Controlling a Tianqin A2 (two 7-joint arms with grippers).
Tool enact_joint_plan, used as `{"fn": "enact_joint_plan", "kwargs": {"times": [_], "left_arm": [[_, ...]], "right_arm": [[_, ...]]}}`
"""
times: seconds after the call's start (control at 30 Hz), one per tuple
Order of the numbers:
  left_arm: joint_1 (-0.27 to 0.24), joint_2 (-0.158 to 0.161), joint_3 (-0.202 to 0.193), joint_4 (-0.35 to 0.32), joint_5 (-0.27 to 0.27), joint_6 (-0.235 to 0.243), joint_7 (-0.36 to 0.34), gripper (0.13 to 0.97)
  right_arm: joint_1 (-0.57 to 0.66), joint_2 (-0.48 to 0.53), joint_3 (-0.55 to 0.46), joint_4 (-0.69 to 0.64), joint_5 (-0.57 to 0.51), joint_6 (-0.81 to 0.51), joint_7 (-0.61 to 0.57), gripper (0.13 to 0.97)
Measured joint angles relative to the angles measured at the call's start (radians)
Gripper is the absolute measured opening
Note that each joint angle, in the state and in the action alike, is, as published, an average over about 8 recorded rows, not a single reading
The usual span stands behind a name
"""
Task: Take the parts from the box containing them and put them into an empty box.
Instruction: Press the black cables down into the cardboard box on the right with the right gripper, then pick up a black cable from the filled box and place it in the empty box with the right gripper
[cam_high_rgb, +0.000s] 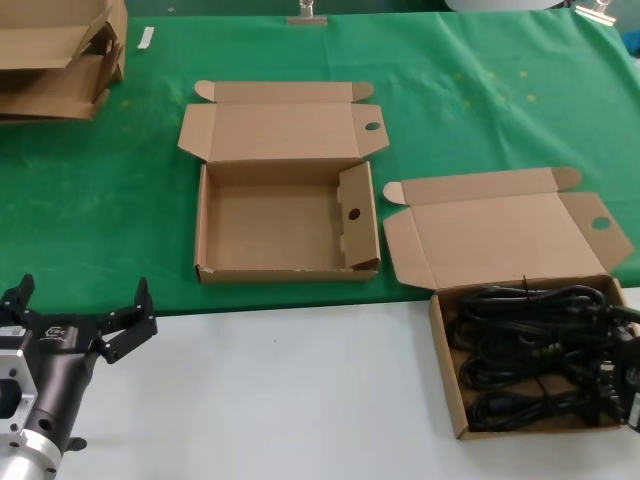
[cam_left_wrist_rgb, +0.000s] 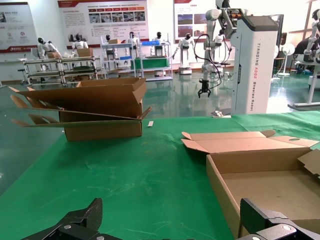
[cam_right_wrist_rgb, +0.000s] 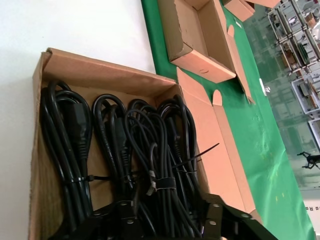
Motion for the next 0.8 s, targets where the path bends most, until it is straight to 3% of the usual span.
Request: {"fn": "enact_joint_plan", "kwargs": {"times": [0.13,0.57,0.8], "left_arm": [[0.000,0.000,0.000,0.000,0.000,0.000,0.000,0.966],[0.000,0.000,0.000,0.000,0.000,0.000,0.000,0.966],[0.000,0.000,0.000,0.000,0.000,0.000,0.000,0.966]], "right_arm": [[0.019,-0.006,-0.012,-0.010,-0.011,0.002,0.004,0.430],[0.056,-0.020,-0.046,-0.024,-0.056,0.010,0.052,0.430],[0.057,-0.019,-0.054,-0.024,-0.070,0.013,0.072,0.352]]}}
